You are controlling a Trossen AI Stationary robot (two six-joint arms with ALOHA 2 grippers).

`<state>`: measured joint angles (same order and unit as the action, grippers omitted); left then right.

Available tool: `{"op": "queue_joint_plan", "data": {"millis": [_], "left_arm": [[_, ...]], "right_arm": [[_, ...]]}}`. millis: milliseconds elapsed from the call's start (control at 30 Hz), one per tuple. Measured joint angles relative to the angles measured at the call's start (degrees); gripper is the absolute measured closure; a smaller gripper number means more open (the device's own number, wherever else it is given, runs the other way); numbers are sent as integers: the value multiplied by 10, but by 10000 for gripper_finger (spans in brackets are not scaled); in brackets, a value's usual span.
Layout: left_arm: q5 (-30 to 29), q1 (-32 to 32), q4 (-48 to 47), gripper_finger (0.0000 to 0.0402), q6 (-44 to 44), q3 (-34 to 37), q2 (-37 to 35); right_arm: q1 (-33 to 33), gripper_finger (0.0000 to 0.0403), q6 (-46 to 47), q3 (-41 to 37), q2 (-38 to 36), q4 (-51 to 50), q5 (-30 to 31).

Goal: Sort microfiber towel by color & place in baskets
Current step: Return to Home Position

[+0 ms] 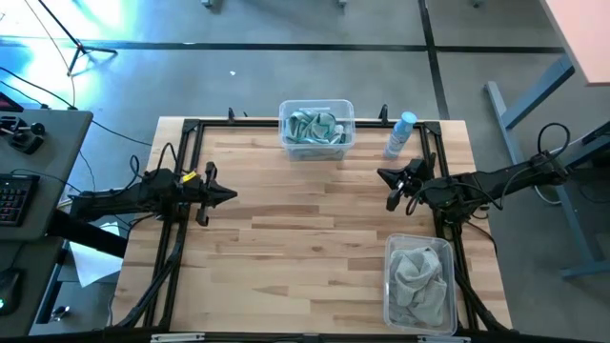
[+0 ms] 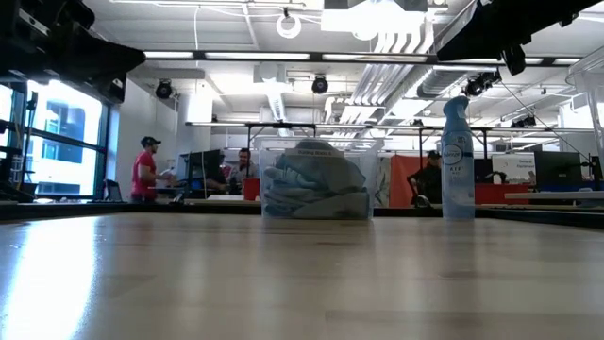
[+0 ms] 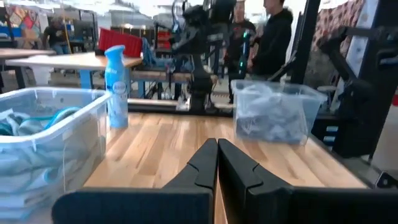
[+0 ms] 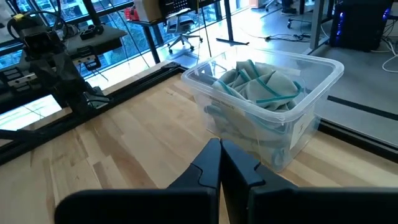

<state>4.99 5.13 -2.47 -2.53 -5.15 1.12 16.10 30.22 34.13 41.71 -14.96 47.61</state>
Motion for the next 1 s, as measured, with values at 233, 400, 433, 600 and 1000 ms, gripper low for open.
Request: {"op": "queue_joint_plan", "data": {"millis": [233, 400, 433, 600, 1000], "left_arm": [[-2, 0, 39, 401, -41, 45, -1], [-2, 0, 42, 401, -30, 44, 3], [-2, 0, 40, 401, -34, 44, 3], [-4, 0, 38, 401, -62, 44, 3], [-7, 0, 37, 401, 51, 44, 3]], "right_arm": [[0, 402, 0, 0, 0, 0, 6], [0, 402, 0, 0, 0, 0, 7], [0, 402, 0, 0, 0, 0, 7], [0, 402, 4, 0, 0, 0, 7], [0, 402, 3, 0, 0, -2, 19]]}}
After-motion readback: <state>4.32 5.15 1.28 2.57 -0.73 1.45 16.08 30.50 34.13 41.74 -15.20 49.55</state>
